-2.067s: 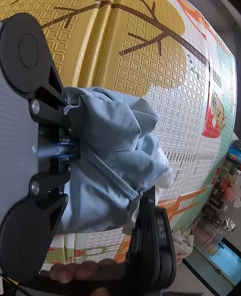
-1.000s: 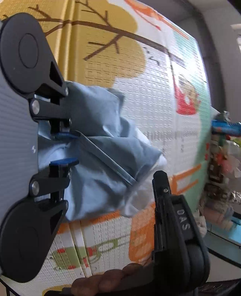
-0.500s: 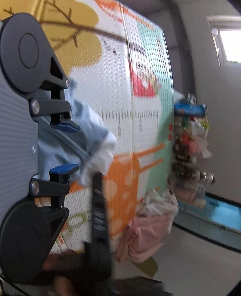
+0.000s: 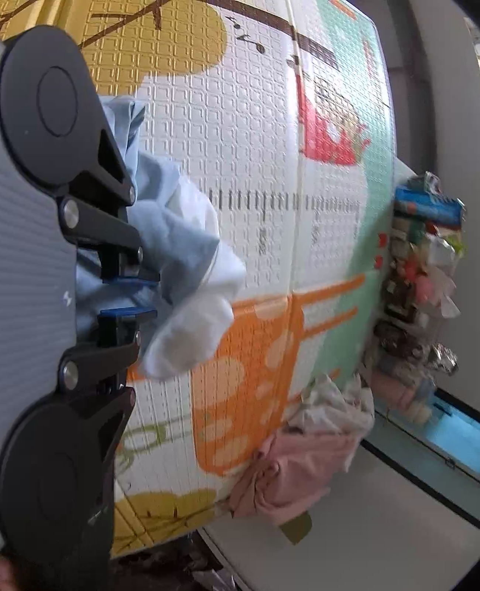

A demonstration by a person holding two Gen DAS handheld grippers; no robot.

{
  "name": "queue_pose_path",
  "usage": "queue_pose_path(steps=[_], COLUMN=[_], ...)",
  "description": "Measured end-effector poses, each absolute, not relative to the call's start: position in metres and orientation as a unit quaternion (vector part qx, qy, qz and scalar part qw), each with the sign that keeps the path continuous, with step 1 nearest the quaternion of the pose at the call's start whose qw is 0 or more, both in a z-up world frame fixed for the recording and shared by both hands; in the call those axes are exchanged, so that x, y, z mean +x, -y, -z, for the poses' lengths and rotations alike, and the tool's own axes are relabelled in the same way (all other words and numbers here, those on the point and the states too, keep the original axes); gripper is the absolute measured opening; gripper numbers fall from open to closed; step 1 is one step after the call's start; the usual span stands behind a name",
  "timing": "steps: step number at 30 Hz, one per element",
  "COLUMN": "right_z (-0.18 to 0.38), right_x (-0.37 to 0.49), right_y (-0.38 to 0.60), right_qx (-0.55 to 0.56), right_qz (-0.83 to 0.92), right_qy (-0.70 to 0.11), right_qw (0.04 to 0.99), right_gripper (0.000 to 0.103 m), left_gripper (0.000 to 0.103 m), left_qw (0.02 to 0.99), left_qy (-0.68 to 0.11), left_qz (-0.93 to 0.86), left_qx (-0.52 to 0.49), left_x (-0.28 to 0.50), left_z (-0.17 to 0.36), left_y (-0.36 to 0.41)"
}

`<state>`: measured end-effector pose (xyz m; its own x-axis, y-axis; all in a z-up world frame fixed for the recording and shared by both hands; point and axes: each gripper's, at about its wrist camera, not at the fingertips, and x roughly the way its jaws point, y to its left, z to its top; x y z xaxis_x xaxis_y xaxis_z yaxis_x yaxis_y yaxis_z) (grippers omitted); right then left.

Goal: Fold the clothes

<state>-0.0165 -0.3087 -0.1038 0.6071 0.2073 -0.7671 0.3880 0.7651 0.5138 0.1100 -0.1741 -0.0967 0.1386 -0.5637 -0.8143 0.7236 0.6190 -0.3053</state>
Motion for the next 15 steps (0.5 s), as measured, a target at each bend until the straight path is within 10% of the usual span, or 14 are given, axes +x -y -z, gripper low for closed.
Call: queue_pose_path(steps=[15], right_z=[0.130], right_x=[0.008], right_y=[0.276], right_qx=[0.258], right_qz=[0.054], right_qy=[-0.486], right_qw=[0.833], right_gripper=[0.000], left_gripper=[0.015], left_qw=[0.770], left_qy=[-0.526], left_qz=[0.343], left_qx=[0.115], left_x=[0.137], left_z=[0.140], left_y=[0.180])
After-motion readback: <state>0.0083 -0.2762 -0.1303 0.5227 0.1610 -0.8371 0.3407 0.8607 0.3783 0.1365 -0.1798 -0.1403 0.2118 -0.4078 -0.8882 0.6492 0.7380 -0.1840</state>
